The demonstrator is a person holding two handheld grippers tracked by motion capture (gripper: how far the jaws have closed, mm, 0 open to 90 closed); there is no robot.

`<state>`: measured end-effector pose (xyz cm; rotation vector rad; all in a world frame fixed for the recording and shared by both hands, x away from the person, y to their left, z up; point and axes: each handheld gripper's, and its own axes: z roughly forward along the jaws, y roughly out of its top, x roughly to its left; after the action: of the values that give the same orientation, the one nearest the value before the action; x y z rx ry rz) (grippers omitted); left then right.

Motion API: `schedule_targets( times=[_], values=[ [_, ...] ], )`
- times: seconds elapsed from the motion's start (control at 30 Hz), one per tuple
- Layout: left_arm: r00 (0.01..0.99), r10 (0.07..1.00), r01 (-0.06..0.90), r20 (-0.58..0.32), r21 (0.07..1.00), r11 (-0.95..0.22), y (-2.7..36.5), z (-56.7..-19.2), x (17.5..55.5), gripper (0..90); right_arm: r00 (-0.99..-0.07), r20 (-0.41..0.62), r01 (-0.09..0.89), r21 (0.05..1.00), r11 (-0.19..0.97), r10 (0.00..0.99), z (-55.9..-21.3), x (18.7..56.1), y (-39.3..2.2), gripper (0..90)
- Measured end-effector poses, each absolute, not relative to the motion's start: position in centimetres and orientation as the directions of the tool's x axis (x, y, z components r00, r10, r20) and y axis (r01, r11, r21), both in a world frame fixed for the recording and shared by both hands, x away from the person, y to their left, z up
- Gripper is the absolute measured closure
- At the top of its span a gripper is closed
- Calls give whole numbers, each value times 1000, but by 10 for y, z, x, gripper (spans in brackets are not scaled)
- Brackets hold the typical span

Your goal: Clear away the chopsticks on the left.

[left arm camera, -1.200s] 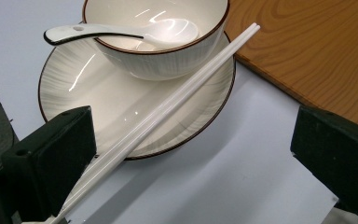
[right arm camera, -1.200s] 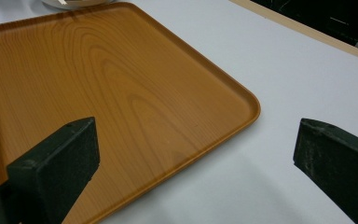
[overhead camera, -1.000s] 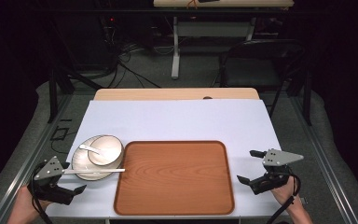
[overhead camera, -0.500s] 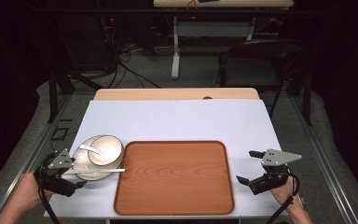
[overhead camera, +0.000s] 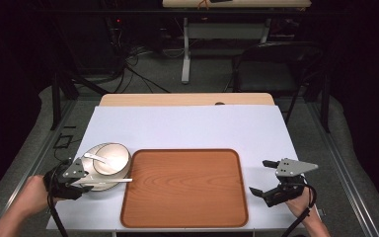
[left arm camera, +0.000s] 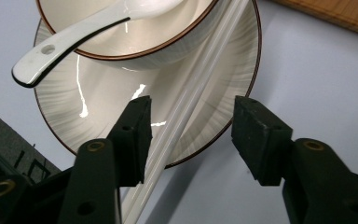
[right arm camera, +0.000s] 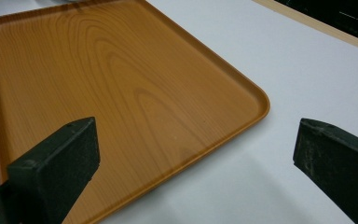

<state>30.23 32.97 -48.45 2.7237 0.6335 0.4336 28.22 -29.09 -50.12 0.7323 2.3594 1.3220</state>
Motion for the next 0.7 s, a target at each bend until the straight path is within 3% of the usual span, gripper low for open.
schedule_targets(
  times=[0.37,0.7],
  values=[
    [888,409,339,208,303,-891,325,-487,308,636,-814,-40,268,859,436,579,-501,282,-290,1],
    [902,377,315,210,275,-908,322,-490,313,674,-813,-38,271,858,436,581,-502,282,-291,1]
  ],
)
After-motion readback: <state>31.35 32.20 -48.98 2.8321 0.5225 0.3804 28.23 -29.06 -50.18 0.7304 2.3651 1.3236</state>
